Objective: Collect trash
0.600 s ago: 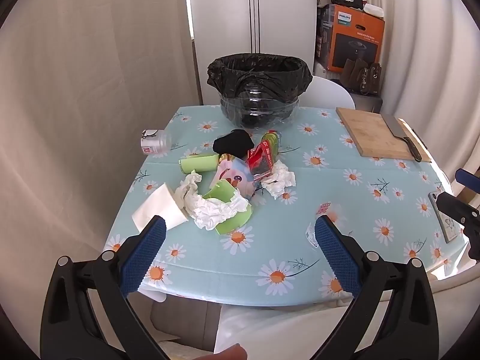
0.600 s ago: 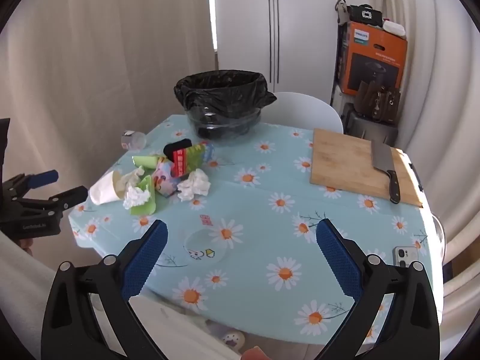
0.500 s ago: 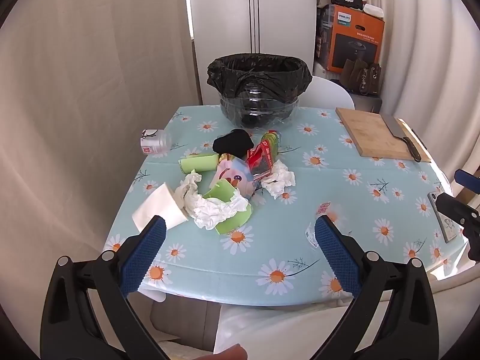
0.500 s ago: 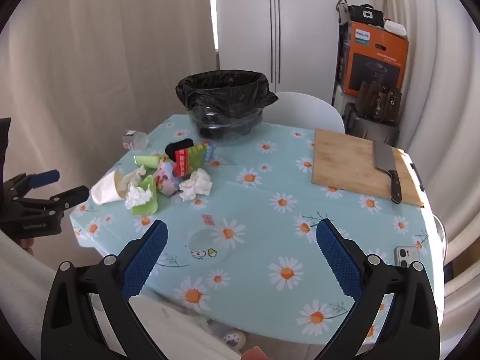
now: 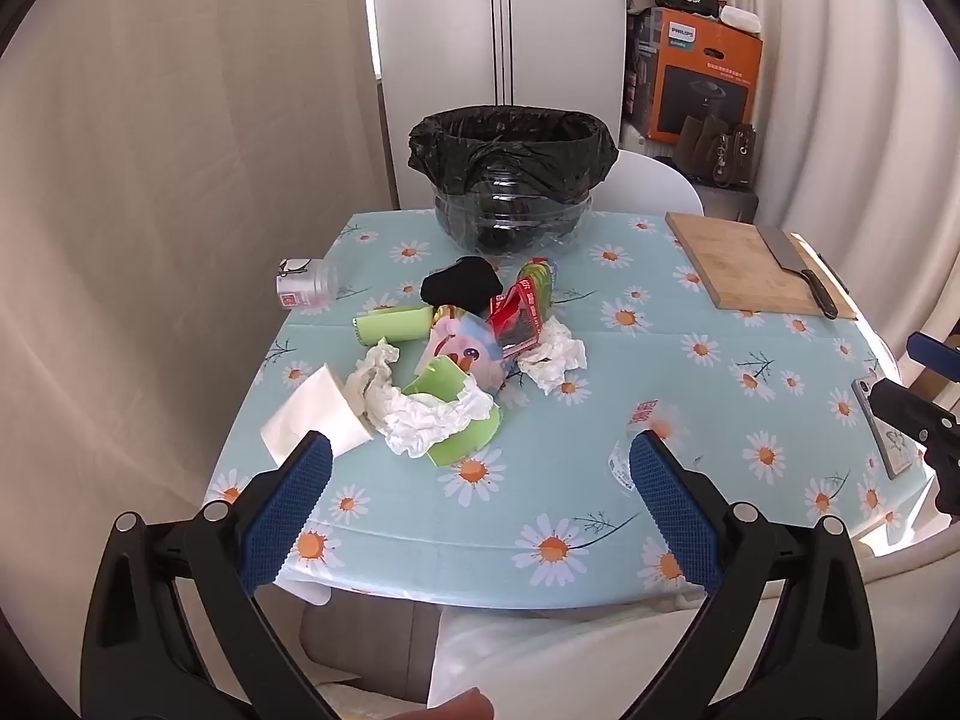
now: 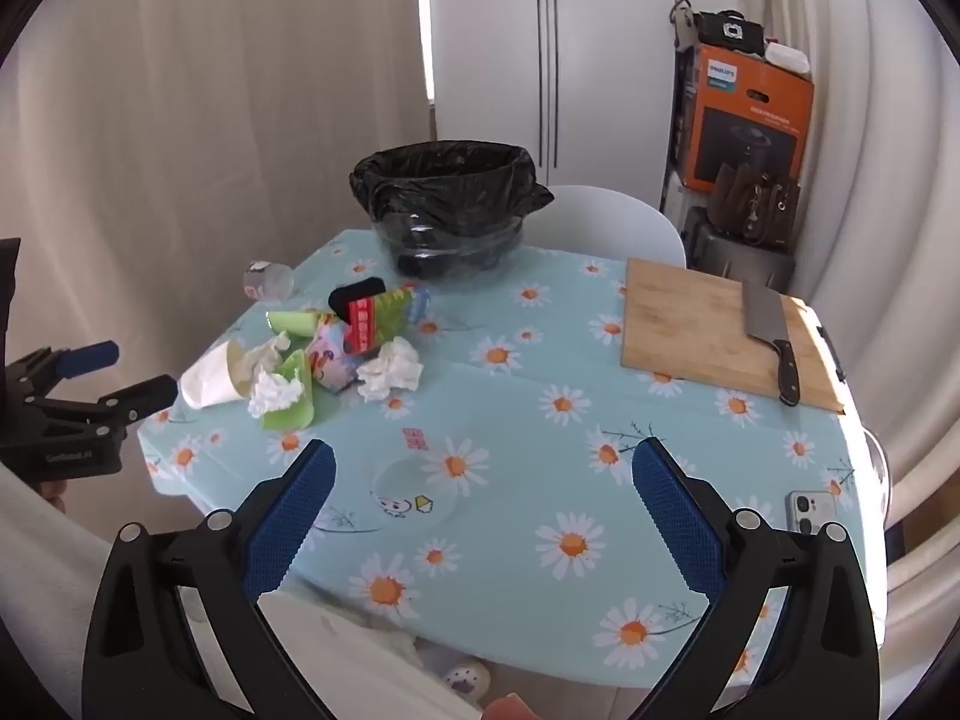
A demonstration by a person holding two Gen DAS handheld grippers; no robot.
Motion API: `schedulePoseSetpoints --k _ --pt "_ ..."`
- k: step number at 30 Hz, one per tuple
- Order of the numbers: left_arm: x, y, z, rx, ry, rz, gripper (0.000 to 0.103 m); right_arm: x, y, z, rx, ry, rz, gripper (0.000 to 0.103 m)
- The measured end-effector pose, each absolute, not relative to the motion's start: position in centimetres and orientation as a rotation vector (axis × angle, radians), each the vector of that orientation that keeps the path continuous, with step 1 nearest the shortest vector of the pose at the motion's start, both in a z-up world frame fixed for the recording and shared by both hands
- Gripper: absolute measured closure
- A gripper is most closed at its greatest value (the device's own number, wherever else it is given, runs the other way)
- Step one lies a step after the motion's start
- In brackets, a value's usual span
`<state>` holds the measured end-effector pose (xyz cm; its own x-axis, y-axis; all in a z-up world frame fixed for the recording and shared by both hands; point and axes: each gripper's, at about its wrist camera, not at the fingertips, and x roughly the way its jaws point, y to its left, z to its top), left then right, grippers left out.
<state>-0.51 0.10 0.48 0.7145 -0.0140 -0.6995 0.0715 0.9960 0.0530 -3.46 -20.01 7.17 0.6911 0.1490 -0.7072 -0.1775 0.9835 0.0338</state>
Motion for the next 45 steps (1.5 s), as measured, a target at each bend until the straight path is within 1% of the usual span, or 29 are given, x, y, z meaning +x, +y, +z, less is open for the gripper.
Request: schedulePoseSetpoints --k 13,45 --pt "-0.53 0.19 0.05 0.073 0.774 -0.052 0.006 -3.65 -20.04 7.52 -0.064 0.756 0.155 0.008" --pt "-1.02 0.35 -0.21 0.057 0.774 -0.039 0.006 -3.58 -19.47 7.52 -0.098 0.752 0.182 0.008"
